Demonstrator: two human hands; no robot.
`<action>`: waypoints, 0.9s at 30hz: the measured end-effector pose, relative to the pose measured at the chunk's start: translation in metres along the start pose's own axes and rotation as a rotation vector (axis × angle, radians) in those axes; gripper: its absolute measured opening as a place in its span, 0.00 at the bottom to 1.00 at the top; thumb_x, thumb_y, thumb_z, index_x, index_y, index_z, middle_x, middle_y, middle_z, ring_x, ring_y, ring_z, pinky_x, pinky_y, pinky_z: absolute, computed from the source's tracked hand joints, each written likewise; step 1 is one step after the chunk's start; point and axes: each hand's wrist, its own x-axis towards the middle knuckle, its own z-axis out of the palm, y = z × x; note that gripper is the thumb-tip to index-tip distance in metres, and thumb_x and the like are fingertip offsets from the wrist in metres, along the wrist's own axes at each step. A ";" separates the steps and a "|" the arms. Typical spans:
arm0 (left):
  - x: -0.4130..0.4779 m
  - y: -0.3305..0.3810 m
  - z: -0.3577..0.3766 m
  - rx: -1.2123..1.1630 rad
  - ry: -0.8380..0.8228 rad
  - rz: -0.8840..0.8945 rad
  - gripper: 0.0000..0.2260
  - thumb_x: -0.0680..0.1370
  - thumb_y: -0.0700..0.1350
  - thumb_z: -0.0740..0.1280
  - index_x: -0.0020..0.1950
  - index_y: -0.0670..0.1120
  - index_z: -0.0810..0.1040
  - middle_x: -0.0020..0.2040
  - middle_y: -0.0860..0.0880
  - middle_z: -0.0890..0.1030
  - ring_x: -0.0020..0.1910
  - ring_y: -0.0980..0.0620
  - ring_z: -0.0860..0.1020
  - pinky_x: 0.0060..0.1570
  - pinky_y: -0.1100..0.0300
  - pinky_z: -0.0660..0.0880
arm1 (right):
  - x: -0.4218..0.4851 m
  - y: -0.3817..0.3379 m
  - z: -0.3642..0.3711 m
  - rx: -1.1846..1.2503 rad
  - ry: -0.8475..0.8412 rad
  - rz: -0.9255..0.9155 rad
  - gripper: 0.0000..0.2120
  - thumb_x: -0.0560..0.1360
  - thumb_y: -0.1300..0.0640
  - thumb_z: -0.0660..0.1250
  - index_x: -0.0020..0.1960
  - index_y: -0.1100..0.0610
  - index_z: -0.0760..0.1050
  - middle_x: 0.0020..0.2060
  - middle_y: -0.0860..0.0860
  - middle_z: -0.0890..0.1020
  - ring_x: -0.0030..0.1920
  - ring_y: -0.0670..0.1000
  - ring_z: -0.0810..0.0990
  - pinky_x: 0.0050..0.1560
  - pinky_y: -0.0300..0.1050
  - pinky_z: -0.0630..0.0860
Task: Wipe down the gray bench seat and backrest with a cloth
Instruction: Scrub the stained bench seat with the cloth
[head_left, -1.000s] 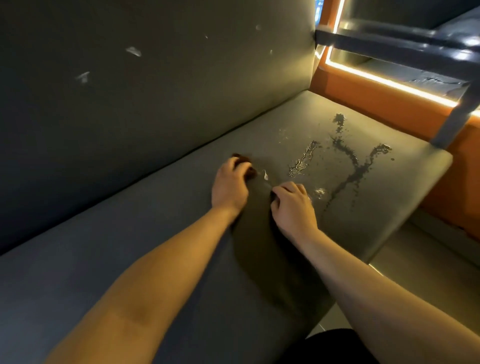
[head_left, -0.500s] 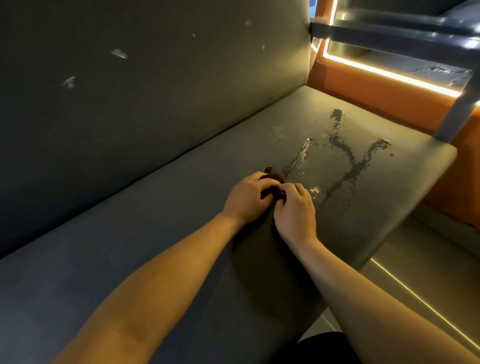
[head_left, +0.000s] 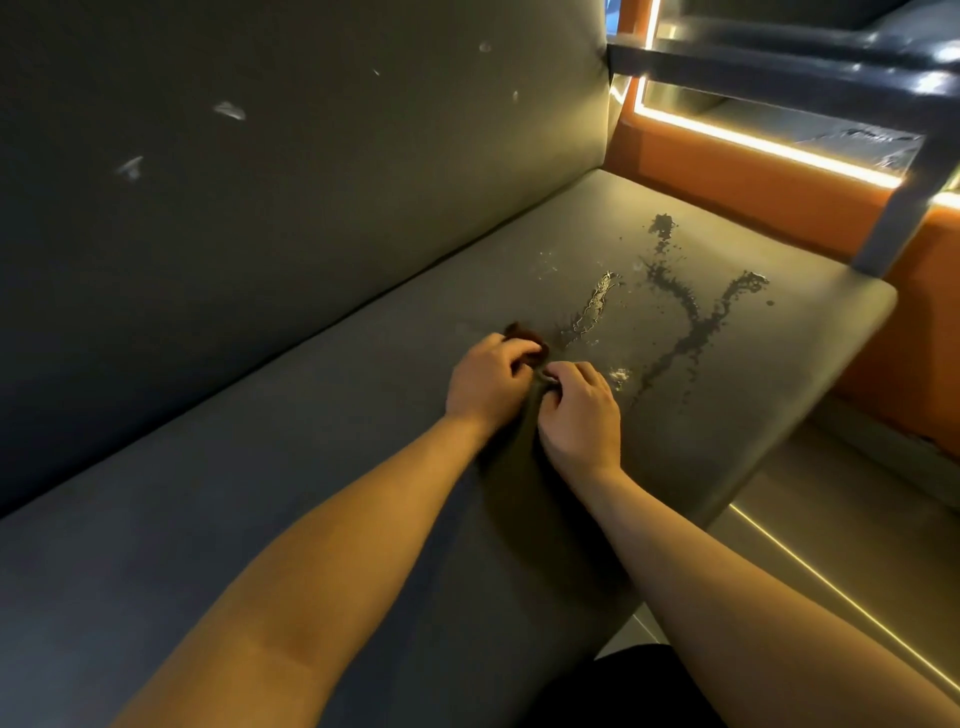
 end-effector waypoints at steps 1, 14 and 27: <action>-0.007 0.009 0.005 -0.029 -0.017 0.039 0.14 0.81 0.46 0.65 0.66 0.52 0.81 0.62 0.48 0.79 0.61 0.49 0.77 0.59 0.55 0.75 | -0.001 -0.001 0.000 0.017 0.022 0.017 0.16 0.79 0.65 0.62 0.65 0.59 0.79 0.59 0.54 0.80 0.61 0.56 0.76 0.61 0.45 0.70; 0.032 -0.038 -0.014 0.107 0.133 -0.118 0.18 0.83 0.40 0.61 0.73 0.48 0.75 0.67 0.43 0.75 0.67 0.42 0.73 0.64 0.50 0.72 | 0.000 0.005 -0.001 0.041 -0.024 -0.015 0.11 0.81 0.62 0.61 0.58 0.56 0.80 0.56 0.50 0.80 0.59 0.50 0.75 0.60 0.44 0.74; -0.025 0.006 0.007 -0.043 -0.061 0.241 0.16 0.81 0.41 0.66 0.69 0.50 0.79 0.62 0.47 0.81 0.60 0.49 0.78 0.59 0.54 0.77 | -0.006 0.000 -0.005 0.157 0.091 0.083 0.11 0.81 0.67 0.59 0.58 0.58 0.77 0.52 0.47 0.73 0.52 0.47 0.73 0.55 0.40 0.70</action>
